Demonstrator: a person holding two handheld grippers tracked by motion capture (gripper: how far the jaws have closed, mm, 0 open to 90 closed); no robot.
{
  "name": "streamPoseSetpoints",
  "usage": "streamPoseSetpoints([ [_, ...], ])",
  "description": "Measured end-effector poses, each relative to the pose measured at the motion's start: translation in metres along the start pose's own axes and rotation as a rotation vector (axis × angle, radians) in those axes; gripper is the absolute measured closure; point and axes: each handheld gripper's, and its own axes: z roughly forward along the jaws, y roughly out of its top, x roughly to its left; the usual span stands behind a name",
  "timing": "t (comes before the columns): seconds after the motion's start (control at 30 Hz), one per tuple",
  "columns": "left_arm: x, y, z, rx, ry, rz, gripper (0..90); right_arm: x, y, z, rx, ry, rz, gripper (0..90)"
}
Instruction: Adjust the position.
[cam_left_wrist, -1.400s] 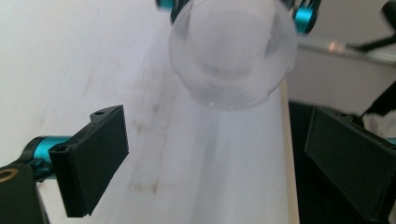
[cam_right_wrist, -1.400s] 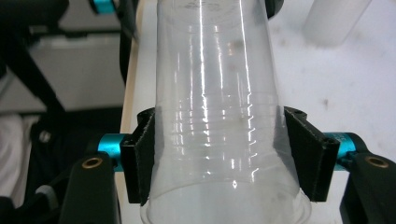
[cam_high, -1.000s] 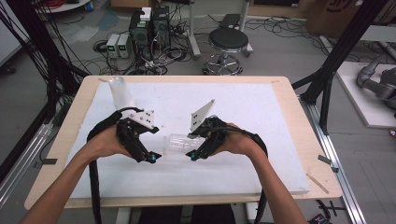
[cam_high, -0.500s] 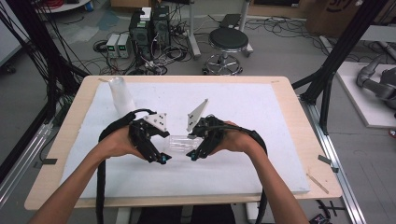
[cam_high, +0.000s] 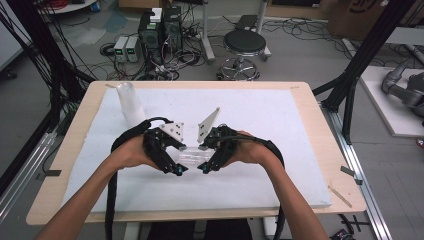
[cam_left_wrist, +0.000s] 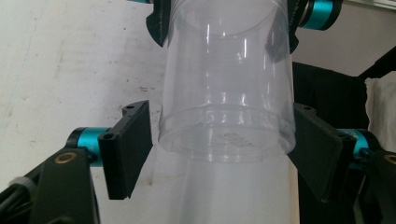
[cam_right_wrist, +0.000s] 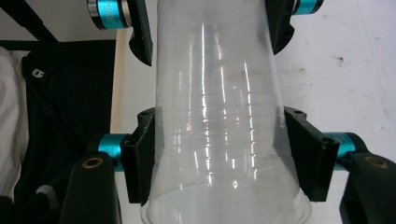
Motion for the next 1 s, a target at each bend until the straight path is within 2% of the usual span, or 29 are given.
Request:
streamPoseSetpoints([
  [0.17,0.0005,0.0001,-0.0008,-0.011,-0.002,0.011,33.5,0.0004,0.0015,0.0019,0.003,0.008,-0.002,34.4],
  [0.2,0.0014,0.0003,-0.0017,-0.001,-0.004,0.031,35.7,0.0002,0.0018,0.0023,0.002,0.008,-0.006,34.4],
  [0.27,0.0001,0.0003,-0.0014,-0.013,-0.006,0.028,39.2,-0.0006,0.0019,0.0023,0.002,0.001,-0.008,34.4],
  [0.33,0.0005,0.0002,-0.0019,0.0,-0.007,0.038,40.0,-0.0003,0.0021,0.0027,0.002,0.003,-0.006,34.6],
  [0.53,0.0007,-0.0002,-0.002,-0.006,-0.005,0.039,41.7,-0.001,0.0021,0.0028,0.0,0.002,-0.01,34.9],
  [0.6,0.0008,-0.0002,-0.0019,-0.006,-0.003,0.04,41.7,-0.0008,0.002,0.0034,0.0,0.004,-0.007,29.6],
  [0.67,0.0008,-0.0004,-0.002,-0.004,-0.002,0.036,41.7,-0.001,0.0022,0.0049,-0.01,-0.014,0.015,12.3],
  [0.7,0.0007,-0.0004,-0.0022,-0.004,0.0,0.035,41.7,-0.002,0.0021,0.0048,-0.017,-0.023,0.014,12.4],
  [0.8,0.0003,-0.0007,-0.0025,-0.004,-0.001,0.034,41.7,-0.0028,0.001,0.0038,-0.017,0.013,0.005,12.4],
  [0.87,-0.0001,-0.0013,-0.0022,-0.01,-0.002,0.022,41.7,-0.0023,0.0011,0.0033,-0.019,0.011,0.006,12.5],
  [1.0,0.0008,-0.0016,-0.0026,-0.002,0.007,0.03,41.7,-0.0031,0.0013,0.0012,-0.039,0.016,0.007,15.7],
])
